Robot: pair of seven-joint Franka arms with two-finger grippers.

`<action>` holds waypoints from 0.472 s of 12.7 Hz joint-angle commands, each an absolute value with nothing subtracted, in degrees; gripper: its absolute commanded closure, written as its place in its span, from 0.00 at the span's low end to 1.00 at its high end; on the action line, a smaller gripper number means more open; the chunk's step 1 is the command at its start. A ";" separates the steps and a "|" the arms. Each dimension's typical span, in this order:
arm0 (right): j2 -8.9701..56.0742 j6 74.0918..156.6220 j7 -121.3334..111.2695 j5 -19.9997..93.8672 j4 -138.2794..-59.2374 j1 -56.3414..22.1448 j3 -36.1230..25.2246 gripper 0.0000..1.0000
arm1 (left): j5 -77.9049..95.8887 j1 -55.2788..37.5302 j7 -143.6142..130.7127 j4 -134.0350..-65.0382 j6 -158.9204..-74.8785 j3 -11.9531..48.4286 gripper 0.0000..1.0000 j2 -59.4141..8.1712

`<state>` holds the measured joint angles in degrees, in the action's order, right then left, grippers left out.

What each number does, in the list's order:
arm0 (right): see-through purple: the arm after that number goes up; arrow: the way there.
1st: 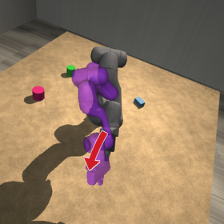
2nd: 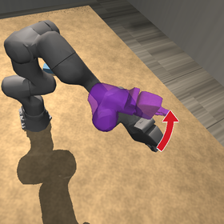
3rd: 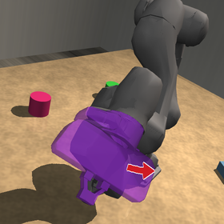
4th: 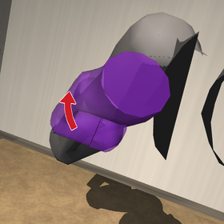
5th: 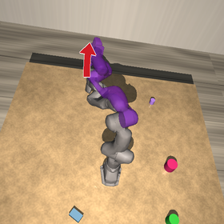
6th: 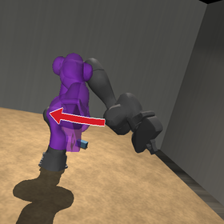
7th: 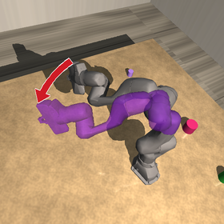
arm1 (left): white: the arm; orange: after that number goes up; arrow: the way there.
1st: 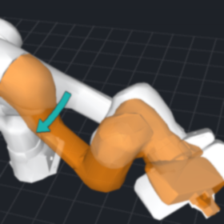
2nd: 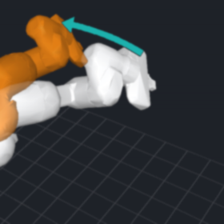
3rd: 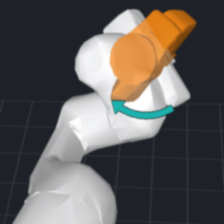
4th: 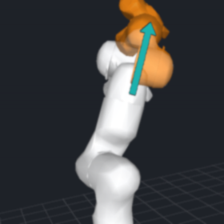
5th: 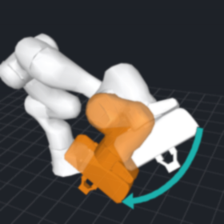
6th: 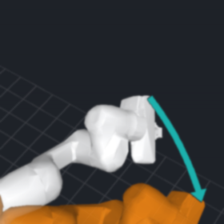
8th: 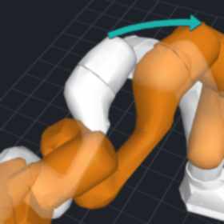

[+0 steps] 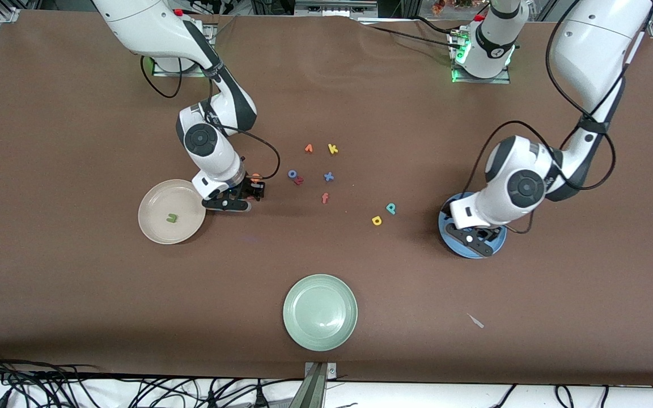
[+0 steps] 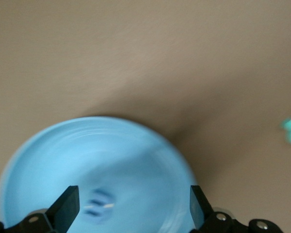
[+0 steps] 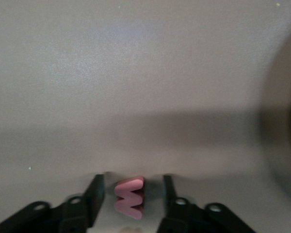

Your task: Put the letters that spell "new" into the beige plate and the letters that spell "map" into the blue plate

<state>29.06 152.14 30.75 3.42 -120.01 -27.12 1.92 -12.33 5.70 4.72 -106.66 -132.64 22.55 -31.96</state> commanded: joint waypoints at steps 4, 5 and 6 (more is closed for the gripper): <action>29.44 152.40 31.29 2.99 -120.41 -27.25 2.46 0.76 | -10.81 -0.78 -20.46 -106.17 -133.41 26.63 0.00 -34.62; 29.27 152.32 30.85 2.99 -120.50 -27.25 2.46 0.81 | -10.90 -1.14 -20.65 -106.17 -136.55 26.72 0.02 -36.46; 28.83 151.71 30.24 2.99 -120.50 -27.25 2.46 0.83 | -11.42 -2.19 -20.74 -106.26 -138.93 26.72 0.06 -37.52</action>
<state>29.17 152.09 30.68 3.39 -120.22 -27.17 2.22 -12.23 -1.38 -20.06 -106.89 -135.19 26.86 -34.63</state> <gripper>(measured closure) 0.731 0.022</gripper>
